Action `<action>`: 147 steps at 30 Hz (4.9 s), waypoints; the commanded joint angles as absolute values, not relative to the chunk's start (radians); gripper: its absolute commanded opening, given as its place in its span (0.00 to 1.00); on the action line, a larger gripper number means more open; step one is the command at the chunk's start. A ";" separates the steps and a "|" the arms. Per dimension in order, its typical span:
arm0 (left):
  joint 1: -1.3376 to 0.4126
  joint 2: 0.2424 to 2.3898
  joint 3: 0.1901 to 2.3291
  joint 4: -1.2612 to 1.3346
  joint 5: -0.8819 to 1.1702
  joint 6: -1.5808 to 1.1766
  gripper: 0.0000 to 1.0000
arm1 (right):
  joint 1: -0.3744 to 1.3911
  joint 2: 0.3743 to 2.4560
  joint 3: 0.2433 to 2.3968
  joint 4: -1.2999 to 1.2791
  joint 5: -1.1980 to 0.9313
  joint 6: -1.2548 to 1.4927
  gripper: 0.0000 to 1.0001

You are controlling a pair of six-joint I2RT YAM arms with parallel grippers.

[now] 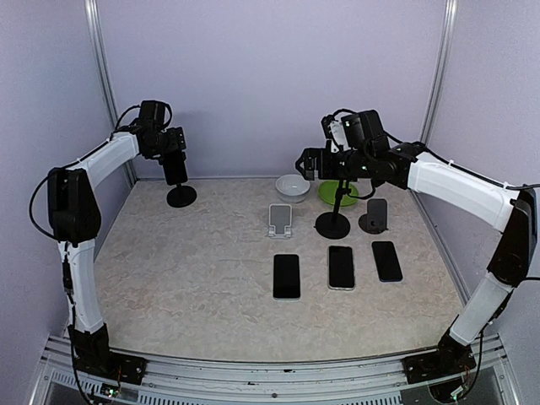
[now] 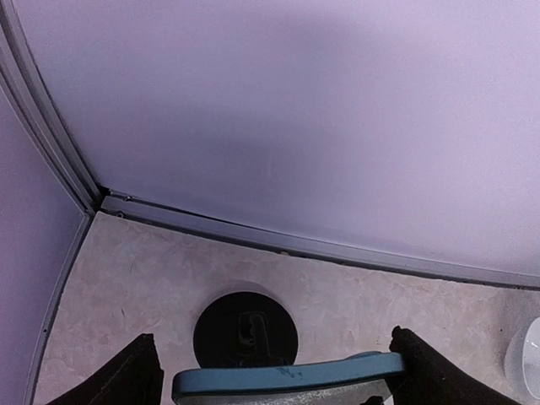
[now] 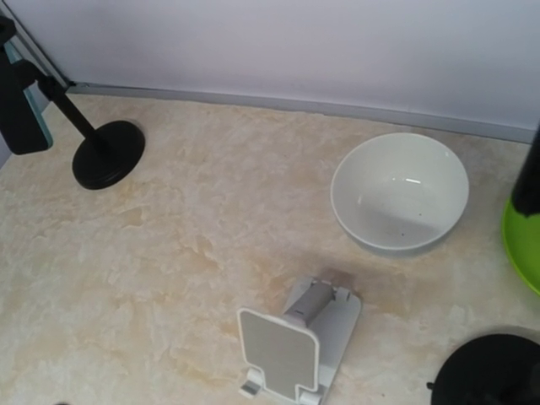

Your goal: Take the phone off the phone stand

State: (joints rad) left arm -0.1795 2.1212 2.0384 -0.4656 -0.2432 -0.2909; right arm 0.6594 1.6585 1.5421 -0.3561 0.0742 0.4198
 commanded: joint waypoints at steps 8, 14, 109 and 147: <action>-0.184 2.153 2.073 -0.473 -0.210 -0.311 0.73 | 0.640 1.675 1.594 -0.374 0.073 0.405 1.00; -0.182 2.122 2.069 -0.464 -0.204 -0.333 0.56 | 0.638 1.679 1.595 -0.363 0.032 0.405 1.00; -0.753 1.446 1.353 -0.380 -0.365 -0.535 0.21 | 0.817 2.062 1.698 0.017 -0.739 0.491 0.18; -0.511 1.293 1.207 -0.425 -0.155 -0.225 0.09 | 0.785 1.994 1.565 0.085 -0.758 0.505 0.00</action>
State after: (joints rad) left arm -0.6224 1.3624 1.2198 -0.4168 -0.0624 -0.3450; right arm 0.8284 2.0514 1.5768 0.2073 -0.7052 0.5114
